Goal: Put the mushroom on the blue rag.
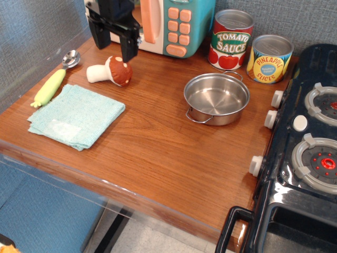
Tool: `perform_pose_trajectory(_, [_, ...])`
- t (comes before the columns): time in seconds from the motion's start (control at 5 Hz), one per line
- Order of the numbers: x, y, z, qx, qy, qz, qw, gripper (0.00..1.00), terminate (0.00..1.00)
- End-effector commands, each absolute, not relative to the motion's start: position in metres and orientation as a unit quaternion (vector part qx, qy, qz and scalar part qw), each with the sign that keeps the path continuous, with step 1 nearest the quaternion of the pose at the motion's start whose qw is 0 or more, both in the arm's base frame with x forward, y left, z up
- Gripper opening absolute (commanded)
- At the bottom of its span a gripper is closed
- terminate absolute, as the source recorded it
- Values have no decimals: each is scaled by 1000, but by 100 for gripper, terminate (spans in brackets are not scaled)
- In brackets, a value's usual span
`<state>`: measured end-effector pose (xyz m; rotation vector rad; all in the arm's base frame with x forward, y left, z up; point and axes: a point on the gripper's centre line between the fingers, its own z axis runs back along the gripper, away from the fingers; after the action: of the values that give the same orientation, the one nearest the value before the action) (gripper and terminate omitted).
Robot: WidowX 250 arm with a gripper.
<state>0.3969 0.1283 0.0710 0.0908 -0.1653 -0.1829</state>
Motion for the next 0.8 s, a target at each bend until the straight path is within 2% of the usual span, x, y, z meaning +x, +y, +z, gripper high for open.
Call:
perform_pose_trajectory(0.0, [399,128,57,32,-63,-71,995,100,0])
perform_pose_trajectory(0.2, [399,130,59,30,-63,-74,995,0,0])
perform_pose_trajectory(0.6, [403,119,107,47,-120,-112,985,0,0])
